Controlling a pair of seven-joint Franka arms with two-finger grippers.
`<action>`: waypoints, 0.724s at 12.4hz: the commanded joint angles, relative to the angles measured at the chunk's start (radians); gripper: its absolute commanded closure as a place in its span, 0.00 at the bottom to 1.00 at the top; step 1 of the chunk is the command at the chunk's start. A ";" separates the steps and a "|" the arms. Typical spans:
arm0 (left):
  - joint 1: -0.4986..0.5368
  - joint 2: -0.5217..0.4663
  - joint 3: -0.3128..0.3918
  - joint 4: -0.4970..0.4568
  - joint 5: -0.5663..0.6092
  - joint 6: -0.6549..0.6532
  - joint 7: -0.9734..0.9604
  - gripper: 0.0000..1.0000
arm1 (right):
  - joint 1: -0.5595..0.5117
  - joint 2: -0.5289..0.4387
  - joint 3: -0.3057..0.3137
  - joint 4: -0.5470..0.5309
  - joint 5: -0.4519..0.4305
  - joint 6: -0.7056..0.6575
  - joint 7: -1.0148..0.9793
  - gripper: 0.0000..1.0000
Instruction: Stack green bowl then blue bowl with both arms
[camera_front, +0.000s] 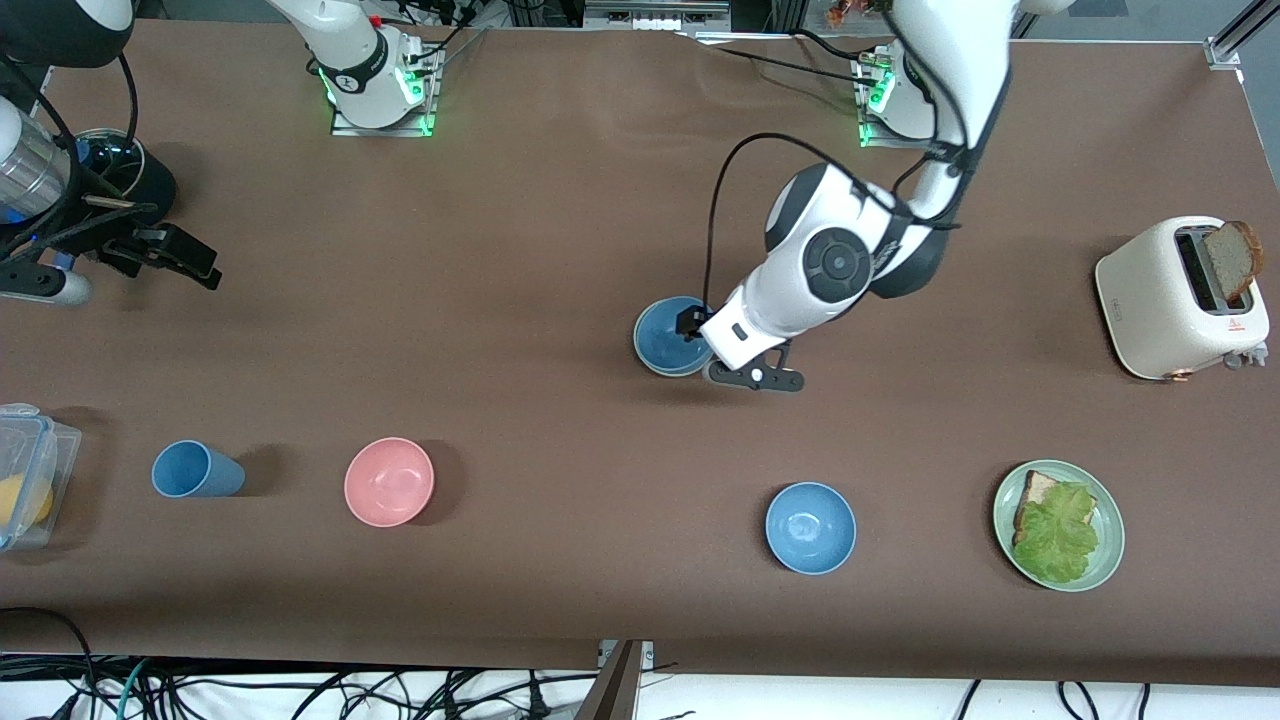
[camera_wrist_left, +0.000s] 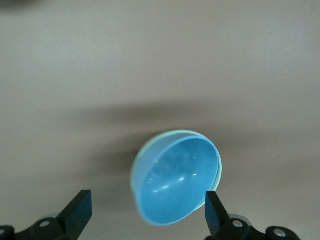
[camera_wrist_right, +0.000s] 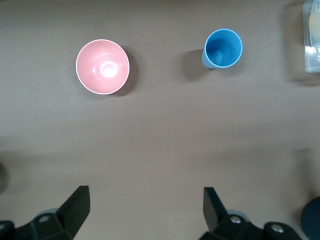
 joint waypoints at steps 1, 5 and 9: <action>0.075 -0.097 -0.003 0.041 0.124 -0.119 0.000 0.00 | -0.016 0.012 0.013 0.031 0.002 -0.020 0.012 0.00; 0.259 -0.245 -0.012 0.041 0.171 -0.289 0.008 0.00 | -0.015 0.012 0.013 0.031 0.002 -0.020 0.012 0.00; 0.436 -0.328 -0.014 0.041 0.176 -0.401 0.170 0.00 | -0.016 0.014 0.013 0.031 0.002 -0.022 0.011 0.00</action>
